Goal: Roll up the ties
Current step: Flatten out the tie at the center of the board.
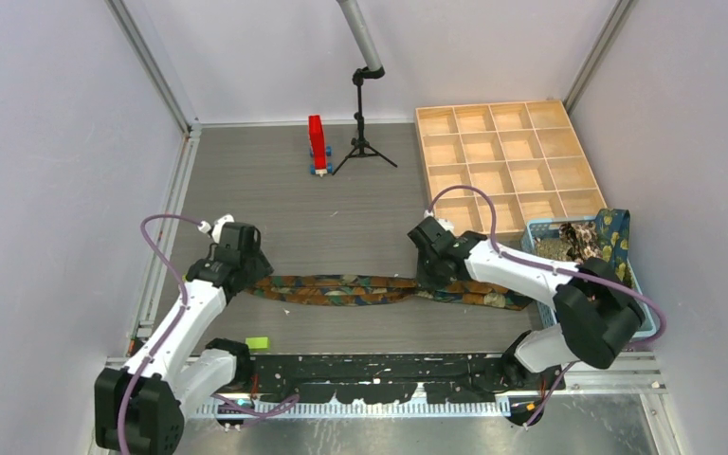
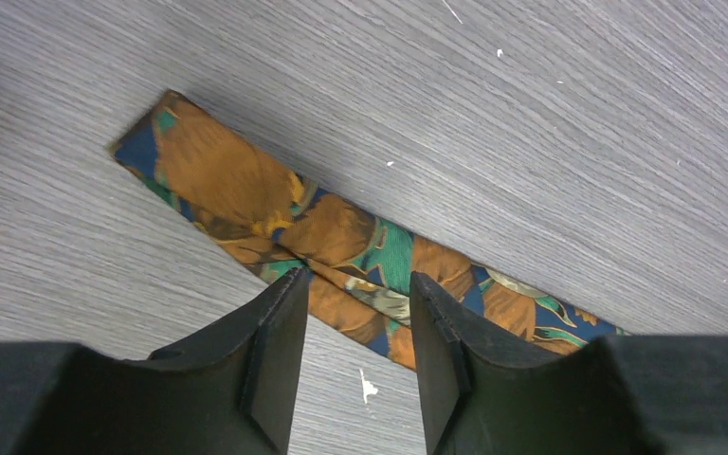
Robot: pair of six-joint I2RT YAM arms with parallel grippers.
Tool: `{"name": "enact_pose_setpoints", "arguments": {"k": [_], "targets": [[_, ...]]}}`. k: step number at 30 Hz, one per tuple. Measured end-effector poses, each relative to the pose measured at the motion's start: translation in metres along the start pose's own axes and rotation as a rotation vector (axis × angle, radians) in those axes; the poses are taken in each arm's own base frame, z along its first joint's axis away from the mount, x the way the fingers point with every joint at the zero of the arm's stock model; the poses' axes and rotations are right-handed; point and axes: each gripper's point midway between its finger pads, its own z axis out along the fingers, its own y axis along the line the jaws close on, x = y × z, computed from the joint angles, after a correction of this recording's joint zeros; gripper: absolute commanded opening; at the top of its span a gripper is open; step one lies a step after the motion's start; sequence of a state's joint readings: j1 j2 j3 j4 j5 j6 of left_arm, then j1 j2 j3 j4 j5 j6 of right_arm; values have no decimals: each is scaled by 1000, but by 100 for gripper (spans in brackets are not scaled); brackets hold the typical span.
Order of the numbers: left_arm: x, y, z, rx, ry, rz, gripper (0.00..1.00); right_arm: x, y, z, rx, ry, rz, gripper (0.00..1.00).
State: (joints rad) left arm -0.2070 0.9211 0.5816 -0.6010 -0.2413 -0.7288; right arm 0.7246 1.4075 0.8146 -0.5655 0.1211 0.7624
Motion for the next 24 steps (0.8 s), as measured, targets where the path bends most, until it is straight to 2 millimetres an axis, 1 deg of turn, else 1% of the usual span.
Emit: {"name": "enact_pose_setpoints", "arguments": {"k": [3, 6, 8, 9, 12, 14, 17, 21, 24], "targets": [[5, -1, 6, -6, 32, -23, 42, 11, -5, 13, 16, 31, 0, 18], [13, -4, 14, -1, 61, -53, 42, 22, -14, 20, 30, 47, 17, 17], [21, -4, 21, -3, 87, -76, 41, 21, -13, 21, 18, 31, 33, 16], [33, -4, 30, -6, 129, -98, 40, 21, -14, 21, 8, 8, 65, 16], [38, -8, 36, 2, 152, -112, 38, 19, -16, 22, 18, -7, 91, 15], [39, -14, 44, 17, 164, -119, 38, 15, -16, 24, 28, -27, 115, 15], [33, -27, 53, 57, 153, -130, 37, 3, -16, 28, 56, -65, 151, 14], [20, -48, 66, 105, 141, -136, 35, -20, -18, 34, 115, -126, 173, 13], [9, -64, 76, 134, 139, -135, 33, -32, -26, 35, 175, -165, 170, 12]]}}
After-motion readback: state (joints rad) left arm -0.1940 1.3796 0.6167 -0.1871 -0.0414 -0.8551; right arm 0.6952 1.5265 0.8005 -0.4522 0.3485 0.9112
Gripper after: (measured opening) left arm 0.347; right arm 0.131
